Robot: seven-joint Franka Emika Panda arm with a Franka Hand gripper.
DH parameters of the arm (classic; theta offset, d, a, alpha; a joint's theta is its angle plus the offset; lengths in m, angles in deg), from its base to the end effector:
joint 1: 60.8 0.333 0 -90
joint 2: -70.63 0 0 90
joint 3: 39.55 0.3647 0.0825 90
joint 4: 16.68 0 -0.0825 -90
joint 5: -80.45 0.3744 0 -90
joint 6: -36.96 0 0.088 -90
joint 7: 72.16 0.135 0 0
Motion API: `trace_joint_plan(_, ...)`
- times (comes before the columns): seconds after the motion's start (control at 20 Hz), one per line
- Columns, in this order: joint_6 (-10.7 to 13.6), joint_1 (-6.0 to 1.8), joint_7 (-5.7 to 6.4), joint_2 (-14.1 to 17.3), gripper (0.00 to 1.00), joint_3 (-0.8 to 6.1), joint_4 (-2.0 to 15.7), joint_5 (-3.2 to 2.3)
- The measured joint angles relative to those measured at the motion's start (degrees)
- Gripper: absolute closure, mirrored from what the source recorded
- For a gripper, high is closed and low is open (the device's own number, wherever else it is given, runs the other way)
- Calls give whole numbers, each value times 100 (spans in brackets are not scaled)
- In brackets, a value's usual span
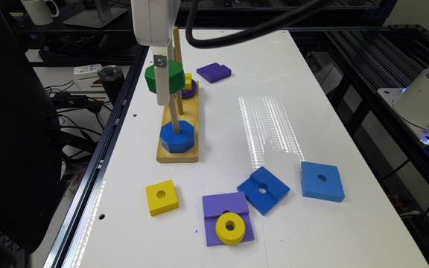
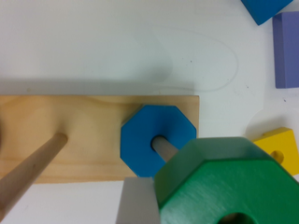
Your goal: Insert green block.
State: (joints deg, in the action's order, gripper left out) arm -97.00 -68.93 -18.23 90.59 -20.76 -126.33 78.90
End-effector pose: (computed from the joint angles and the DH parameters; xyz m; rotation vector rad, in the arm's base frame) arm 0.6324 0.1035 0.3553 -2.7998 1.1197 -0.0493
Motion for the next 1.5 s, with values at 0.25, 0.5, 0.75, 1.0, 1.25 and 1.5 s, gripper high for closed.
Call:
trace_joint_plan(0.25,0,0,0,0,100,0,0,0)
trace_joint_plan(0.5,-1,0,0,1,100,0,1,0)
trace_joint_plan(0.75,-4,0,0,32,100,-1,37,-7)
trace_joint_plan(1.0,-72,8,11,506,100,0,592,-144)
trace_joint_plan(1.25,-73,6,9,548,100,3,622,-143)
trace_joint_plan(1.5,-73,6,9,548,100,3,622,-143)
